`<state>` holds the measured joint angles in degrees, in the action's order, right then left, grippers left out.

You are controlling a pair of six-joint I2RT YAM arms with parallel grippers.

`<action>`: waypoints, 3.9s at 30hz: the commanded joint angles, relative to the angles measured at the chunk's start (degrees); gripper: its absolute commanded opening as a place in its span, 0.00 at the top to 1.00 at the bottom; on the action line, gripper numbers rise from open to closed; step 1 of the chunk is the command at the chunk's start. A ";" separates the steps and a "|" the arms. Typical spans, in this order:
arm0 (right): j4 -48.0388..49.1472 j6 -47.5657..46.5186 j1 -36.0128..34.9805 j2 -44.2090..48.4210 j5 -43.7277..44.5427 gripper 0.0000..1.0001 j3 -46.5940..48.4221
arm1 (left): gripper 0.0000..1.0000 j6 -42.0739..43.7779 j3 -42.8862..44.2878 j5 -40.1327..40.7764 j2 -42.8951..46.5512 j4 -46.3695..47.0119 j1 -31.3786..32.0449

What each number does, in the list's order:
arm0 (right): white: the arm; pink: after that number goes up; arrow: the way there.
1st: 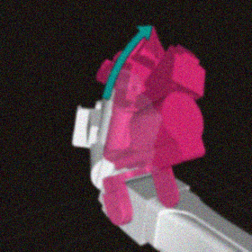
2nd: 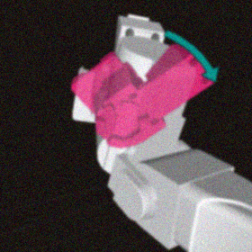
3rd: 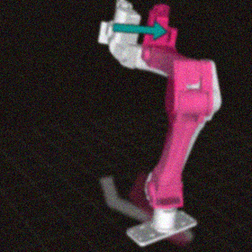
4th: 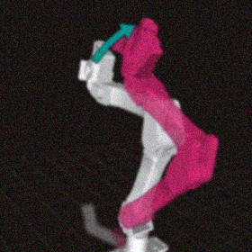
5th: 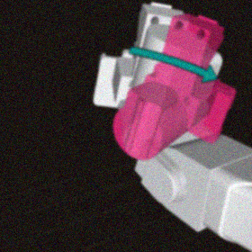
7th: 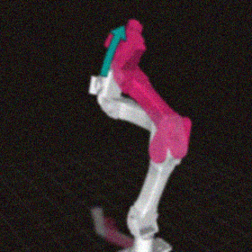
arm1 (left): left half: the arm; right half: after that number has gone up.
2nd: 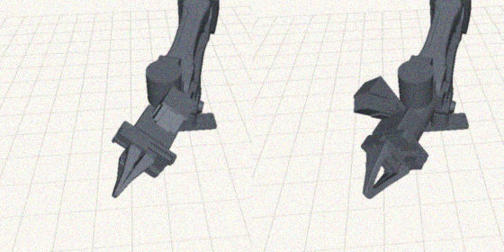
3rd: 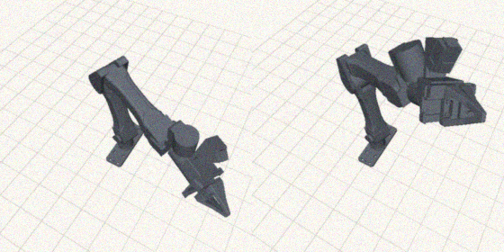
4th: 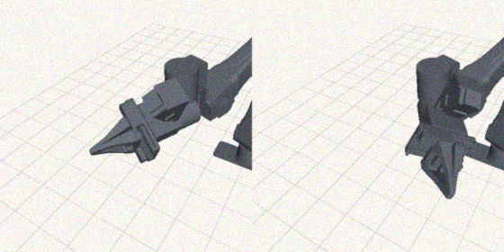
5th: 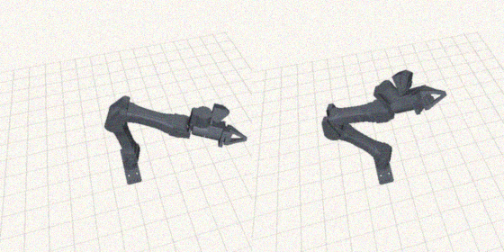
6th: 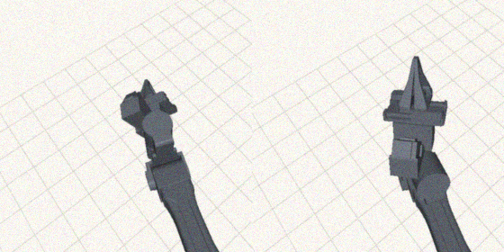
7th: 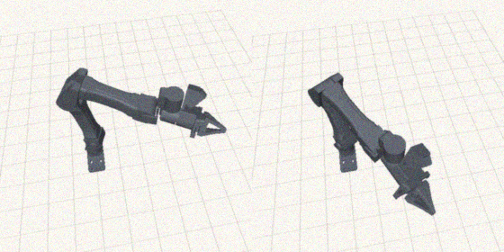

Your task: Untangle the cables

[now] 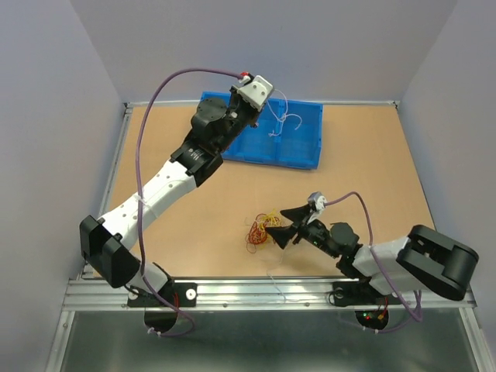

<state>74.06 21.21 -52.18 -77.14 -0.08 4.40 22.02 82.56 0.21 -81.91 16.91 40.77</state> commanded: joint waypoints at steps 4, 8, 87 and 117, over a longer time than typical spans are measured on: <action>6.99 -0.56 -0.11 12.88 6.92 0.00 -6.15 | 1.00 0.13 2.60 1.90 -5.18 6.38 -1.40; -2.32 -1.96 -0.11 24.37 10.87 0.00 -7.48 | 1.00 -1.28 4.87 0.85 -10.80 7.27 -3.68; -46.29 -0.03 -0.02 52.01 14.41 0.20 -2.38 | 1.00 23.95 -31.67 -37.65 2.62 -17.44 6.51; 1.17 -8.12 -0.90 -6.04 -12.58 0.27 7.98 | 1.00 13.16 -31.94 -46.53 18.01 -15.17 5.90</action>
<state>62.63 13.52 -52.25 -75.40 -10.44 7.25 38.37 49.17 -46.06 -67.51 -1.21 46.92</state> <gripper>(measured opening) 0.811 0.037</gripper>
